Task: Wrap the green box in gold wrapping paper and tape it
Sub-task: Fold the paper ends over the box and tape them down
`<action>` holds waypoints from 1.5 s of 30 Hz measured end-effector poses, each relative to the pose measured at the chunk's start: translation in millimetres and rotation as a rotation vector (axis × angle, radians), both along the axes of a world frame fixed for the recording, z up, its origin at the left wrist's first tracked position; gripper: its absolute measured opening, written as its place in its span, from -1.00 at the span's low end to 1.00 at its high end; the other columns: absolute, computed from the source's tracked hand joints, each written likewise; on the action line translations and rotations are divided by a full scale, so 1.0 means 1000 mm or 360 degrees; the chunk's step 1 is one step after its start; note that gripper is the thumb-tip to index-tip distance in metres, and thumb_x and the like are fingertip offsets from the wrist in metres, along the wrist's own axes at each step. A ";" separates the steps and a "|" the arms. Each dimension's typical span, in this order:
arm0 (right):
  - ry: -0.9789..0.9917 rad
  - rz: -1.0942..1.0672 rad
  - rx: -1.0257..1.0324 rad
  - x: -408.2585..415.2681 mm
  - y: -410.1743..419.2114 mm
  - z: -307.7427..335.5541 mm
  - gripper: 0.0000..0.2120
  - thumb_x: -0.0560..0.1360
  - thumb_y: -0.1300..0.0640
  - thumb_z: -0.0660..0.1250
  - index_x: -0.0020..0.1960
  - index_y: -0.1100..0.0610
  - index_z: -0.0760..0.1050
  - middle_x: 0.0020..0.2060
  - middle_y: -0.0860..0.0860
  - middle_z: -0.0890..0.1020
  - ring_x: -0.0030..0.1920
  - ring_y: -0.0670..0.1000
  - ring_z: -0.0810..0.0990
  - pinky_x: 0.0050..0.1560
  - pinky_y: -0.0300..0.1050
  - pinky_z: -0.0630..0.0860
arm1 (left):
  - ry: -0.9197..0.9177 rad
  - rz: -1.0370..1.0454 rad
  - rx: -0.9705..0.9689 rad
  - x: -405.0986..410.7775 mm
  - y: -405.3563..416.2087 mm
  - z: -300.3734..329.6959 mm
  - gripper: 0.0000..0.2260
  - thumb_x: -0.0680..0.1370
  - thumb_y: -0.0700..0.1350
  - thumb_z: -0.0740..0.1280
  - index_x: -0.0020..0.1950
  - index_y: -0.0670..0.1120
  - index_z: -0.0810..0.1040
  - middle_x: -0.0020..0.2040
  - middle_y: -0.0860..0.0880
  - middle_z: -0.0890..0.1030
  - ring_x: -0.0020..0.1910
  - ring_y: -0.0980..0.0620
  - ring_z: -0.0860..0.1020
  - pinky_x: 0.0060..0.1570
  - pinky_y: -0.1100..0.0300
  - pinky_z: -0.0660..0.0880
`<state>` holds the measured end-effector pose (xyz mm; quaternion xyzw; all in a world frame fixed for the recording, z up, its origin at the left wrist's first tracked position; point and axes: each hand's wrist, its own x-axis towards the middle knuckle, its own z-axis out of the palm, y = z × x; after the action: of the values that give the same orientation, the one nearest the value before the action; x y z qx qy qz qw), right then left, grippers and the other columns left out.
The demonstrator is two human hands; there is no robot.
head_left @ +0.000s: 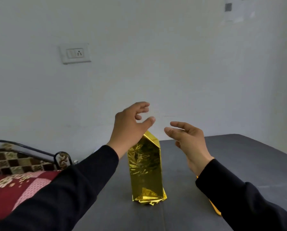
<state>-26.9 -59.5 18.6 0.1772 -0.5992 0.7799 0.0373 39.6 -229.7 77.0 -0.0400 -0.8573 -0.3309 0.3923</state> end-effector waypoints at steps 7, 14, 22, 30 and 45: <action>0.0102 -0.0044 0.0318 -0.030 -0.037 -0.017 -0.22 0.53 0.15 0.51 0.62 -0.07 0.20 0.51 -0.11 0.42 0.42 0.02 0.47 0.22 -0.11 0.46 | -0.0635 -0.0020 -0.0018 -0.001 -0.061 -0.019 -0.43 0.41 0.22 0.54 0.38 0.14 0.52 0.23 0.23 0.57 0.12 0.19 0.50 -0.10 0.38 0.40; -0.0145 0.0088 0.0354 -0.064 -0.066 -0.034 -0.19 0.58 0.21 0.44 0.65 -0.09 0.05 0.60 -0.04 0.27 0.52 0.09 0.35 0.43 0.13 0.46 | -0.0589 -0.0103 0.0055 -0.044 -0.072 -0.037 -0.87 0.52 0.07 0.50 0.00 0.07 0.74 -0.12 0.08 0.73 -0.06 0.10 0.66 0.14 0.00 0.61; -0.0253 0.0128 0.0271 -0.076 -0.073 -0.040 -0.22 0.59 0.23 0.41 0.64 -0.11 0.06 0.60 -0.03 0.27 0.52 0.11 0.36 0.44 0.20 0.44 | -0.0679 -0.0116 0.0404 -0.078 -0.083 -0.052 -0.84 0.45 0.07 0.57 -0.05 0.02 0.76 0.01 0.15 0.68 0.16 0.07 0.57 0.25 0.02 0.49; -0.0263 0.0266 0.0387 -0.076 -0.069 -0.037 0.04 0.43 0.17 0.58 0.65 -0.14 -0.03 0.63 -0.06 0.19 0.57 0.11 0.26 0.49 0.16 0.27 | -0.0734 -0.0072 0.0652 -0.089 -0.085 -0.072 -0.77 0.29 0.02 0.68 -0.15 -0.02 0.77 -0.10 0.02 0.74 0.04 0.02 0.67 0.11 0.07 0.63; -0.0483 0.0202 0.0236 -0.069 -0.078 -0.029 0.00 0.44 0.39 0.47 0.65 -0.10 0.02 0.61 0.00 0.23 0.54 0.16 0.28 0.15 0.00 0.34 | -0.0737 -0.0174 0.1762 -0.071 -0.058 -0.106 -0.67 0.36 -0.09 0.56 0.08 -0.16 0.66 -0.02 -0.21 0.73 0.00 -0.21 0.70 0.21 -0.17 0.58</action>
<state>-96.1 -137.5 -9.9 0.0972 -0.6414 0.7521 -0.1160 -31.8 -287.3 -29.5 0.1993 -0.6175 -0.7479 0.1404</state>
